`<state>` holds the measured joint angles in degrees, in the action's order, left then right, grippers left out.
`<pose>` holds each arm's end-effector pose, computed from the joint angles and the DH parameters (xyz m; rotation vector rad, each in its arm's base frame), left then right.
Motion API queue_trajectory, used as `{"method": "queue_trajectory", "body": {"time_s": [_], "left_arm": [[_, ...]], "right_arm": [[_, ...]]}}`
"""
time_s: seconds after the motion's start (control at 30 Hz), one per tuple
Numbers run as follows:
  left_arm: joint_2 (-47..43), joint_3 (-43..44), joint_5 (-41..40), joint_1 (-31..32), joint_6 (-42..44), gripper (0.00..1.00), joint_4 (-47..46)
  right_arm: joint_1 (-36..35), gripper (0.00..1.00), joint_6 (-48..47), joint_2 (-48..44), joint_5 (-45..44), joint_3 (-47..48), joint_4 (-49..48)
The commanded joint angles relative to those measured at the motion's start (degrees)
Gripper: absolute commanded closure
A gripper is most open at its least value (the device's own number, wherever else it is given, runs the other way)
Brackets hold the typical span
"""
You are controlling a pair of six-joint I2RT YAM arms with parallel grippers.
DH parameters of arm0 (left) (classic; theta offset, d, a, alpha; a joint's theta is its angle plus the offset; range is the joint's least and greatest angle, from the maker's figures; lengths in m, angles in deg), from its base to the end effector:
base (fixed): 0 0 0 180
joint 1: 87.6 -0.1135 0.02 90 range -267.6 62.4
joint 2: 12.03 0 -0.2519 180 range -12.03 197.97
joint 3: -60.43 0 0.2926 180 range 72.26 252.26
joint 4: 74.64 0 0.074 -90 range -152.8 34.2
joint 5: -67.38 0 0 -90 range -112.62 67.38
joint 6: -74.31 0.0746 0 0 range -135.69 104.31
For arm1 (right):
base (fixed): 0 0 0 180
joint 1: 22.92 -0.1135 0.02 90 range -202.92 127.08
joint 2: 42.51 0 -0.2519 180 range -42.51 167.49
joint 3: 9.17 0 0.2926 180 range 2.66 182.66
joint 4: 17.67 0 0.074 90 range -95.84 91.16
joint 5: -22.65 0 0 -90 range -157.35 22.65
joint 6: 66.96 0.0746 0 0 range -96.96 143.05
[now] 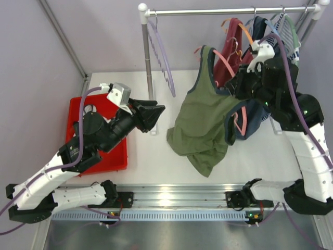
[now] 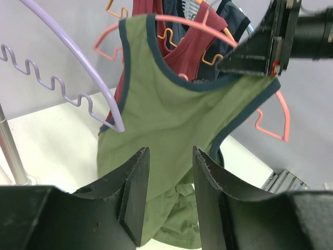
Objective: Place the tank top on the hanger
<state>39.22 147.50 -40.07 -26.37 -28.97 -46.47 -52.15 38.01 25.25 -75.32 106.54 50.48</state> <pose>0.1368 -0.2026 0.5005 0.3633 1.4547 -0.8417 0.2314 0.1177 0.5129 -0.1470 1.9331 0.3832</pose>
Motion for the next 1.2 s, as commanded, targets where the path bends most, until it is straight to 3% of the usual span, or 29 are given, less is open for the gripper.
{"method": "queue_trajectory", "body": {"time_s": [0.0, 0.2, 0.83, 1.17], "left_arm": [[-0.53, 2.98, -0.48, 0.12, 1.67, 0.57, -0.17], [-0.27, 4.21, -0.56, 0.2, 2.73, 0.57, 0.36], [-2.99, 2.72, -0.39, 0.2, 4.4, 0.56, 0.8], [-3.08, 2.45, -0.56, 0.12, 5.54, 0.55, 0.89]], "right_arm": [[1.81, 1.0, -1.78, 4.89, 3.57, 12.1, -1.57], [4.8, 1.0, -2.39, 11.59, 5.94, 23.64, 2.22], [12.18, 1.0, -3.62, 18.98, 7.09, 30.42, -7.88], [12.62, 1.0, -2.39, 22.93, 6.47, 31.65, -12.54]]}}
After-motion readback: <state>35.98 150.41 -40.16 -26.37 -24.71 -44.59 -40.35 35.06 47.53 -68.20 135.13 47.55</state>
